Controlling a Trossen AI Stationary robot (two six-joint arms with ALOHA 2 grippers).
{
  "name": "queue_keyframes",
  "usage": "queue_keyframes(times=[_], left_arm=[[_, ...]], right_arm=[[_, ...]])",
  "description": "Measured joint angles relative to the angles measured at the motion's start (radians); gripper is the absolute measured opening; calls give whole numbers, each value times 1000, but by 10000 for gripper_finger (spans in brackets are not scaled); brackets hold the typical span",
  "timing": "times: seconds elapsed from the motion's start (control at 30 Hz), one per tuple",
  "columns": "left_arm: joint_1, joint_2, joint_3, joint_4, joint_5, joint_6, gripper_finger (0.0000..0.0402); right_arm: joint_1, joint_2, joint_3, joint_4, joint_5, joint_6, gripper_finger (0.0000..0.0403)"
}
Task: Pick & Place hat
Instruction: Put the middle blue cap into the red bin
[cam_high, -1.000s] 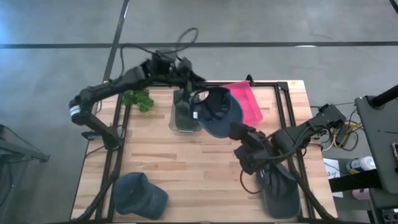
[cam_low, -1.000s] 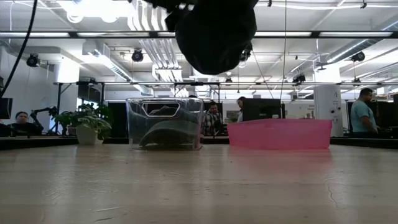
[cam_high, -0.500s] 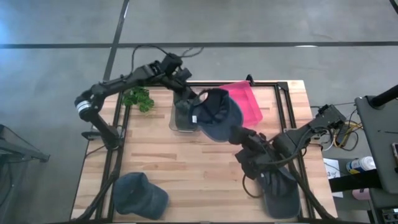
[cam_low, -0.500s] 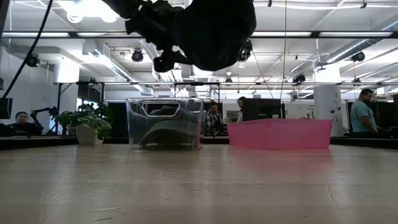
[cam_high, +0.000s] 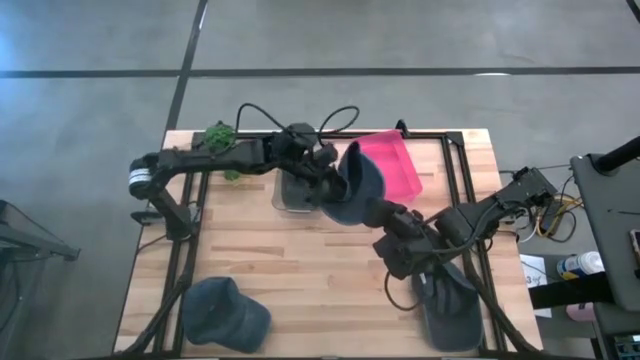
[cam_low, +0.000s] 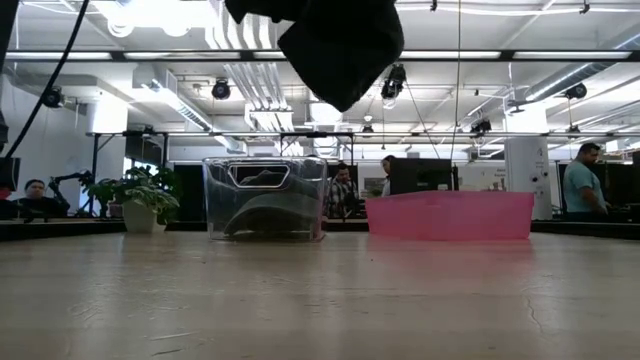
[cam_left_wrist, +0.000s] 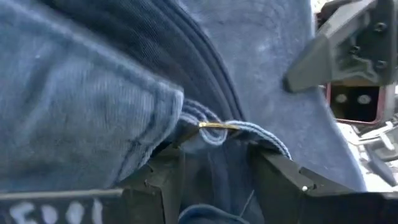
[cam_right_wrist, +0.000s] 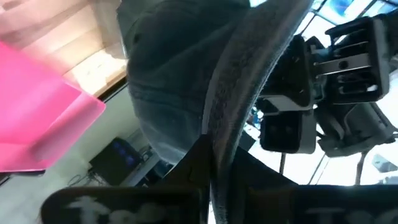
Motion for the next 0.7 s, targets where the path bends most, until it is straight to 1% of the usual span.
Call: queue_keyframes(times=[0.07,0.23,0.37,0.5,0.57,0.7], left_arm=[[-15,9,0,-10,-41,31,167],[-7,27,-4,-21,-44,30,168],[11,25,-5,-25,-48,49,168],[21,31,-8,-57,-79,89,168],[22,35,-13,-69,-90,91,168],[6,45,-9,-16,-119,95,168]], right_arm=[[-1,0,0,32,-3,-33,13],[0,0,-6,46,-49,-57,13],[9,12,-7,55,-29,-56,14],[39,14,-2,101,-29,-37,13],[52,13,-2,94,-29,-37,13],[56,18,-2,132,-31,-68,13]])
